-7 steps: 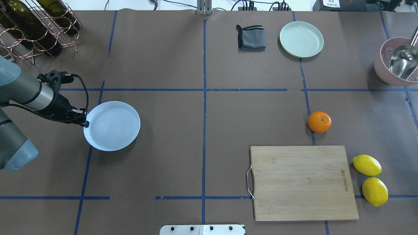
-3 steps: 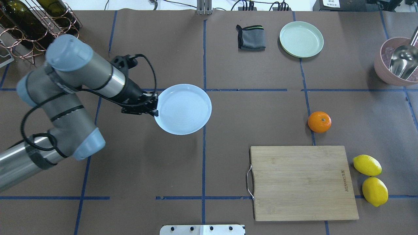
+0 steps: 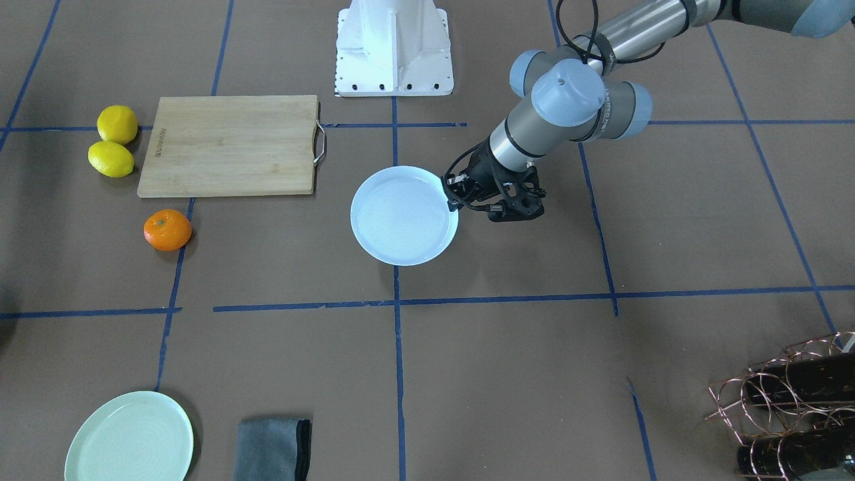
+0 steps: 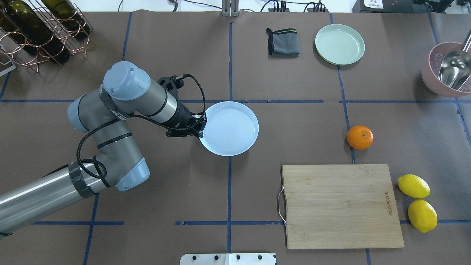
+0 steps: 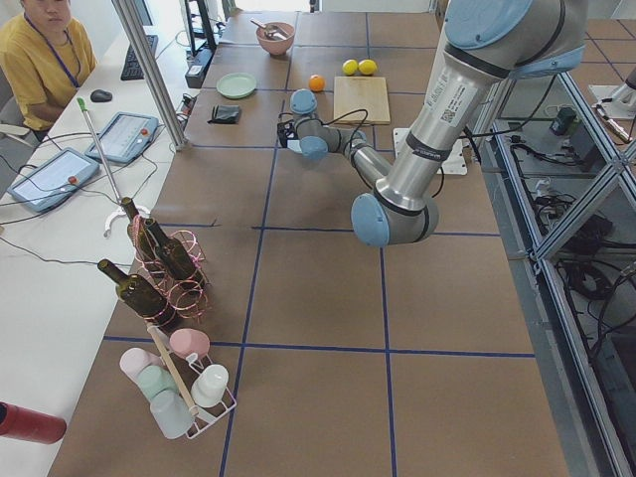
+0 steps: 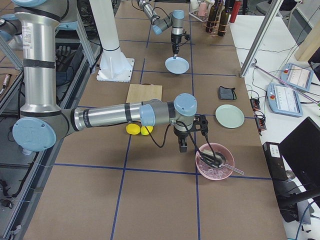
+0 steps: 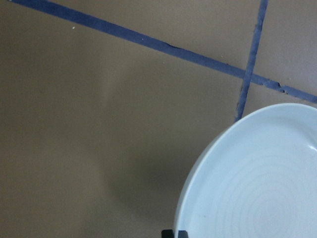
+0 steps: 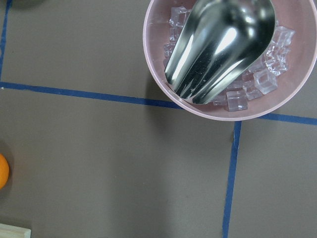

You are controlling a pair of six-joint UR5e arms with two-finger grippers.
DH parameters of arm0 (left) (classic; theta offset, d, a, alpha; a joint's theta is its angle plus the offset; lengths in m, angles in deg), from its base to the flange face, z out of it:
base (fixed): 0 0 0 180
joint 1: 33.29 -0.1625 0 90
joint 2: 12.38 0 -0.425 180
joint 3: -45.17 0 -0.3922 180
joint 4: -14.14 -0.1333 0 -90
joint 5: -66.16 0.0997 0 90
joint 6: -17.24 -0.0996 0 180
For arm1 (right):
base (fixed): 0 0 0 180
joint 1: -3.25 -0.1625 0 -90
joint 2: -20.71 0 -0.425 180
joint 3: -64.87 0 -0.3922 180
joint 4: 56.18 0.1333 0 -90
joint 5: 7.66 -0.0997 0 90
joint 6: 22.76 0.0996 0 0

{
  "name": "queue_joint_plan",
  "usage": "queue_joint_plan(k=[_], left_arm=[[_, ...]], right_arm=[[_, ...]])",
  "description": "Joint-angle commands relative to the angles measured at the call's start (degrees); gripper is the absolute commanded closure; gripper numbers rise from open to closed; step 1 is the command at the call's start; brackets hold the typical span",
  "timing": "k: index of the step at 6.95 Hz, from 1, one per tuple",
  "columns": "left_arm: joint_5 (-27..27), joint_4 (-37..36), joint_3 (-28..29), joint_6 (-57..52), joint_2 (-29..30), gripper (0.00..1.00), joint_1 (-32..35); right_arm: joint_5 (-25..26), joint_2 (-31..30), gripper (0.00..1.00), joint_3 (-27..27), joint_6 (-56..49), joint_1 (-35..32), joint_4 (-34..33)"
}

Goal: Pick orange to plate
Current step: 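Grip the plate rim with the left gripper and slide it toward table center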

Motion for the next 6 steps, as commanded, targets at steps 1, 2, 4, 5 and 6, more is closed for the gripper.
queue_joint_plan(k=[1, 2, 4, 5, 6], left_arm=[[2.59, 3.02, 2.31, 0.18, -0.09, 1.0, -2.21], [2.6, 2.93, 2.31, 0.18, -0.01, 1.0, -2.39], [2.6, 2.84, 1.7, -0.17, -0.18, 0.33, -2.39], [2.6, 2.76, -0.65, -0.09, -0.53, 0.29, -1.79], [2.51, 3.02, -3.29, -0.96, -0.88, 0.28, -1.43]], right_arm=[[-0.4, 0.09, 0.0, -0.03, 0.0, 0.34, 0.09], [-1.09, 0.17, 0.0, -0.12, 0.0, 1.3, 0.09], [-1.8, 1.05, 0.0, -0.21, -0.08, 4.19, 0.17], [-1.63, 1.4, 0.0, -0.38, 0.61, 7.77, 3.31], [-1.54, 1.49, 0.0, -0.47, 11.15, 11.38, 8.56]])
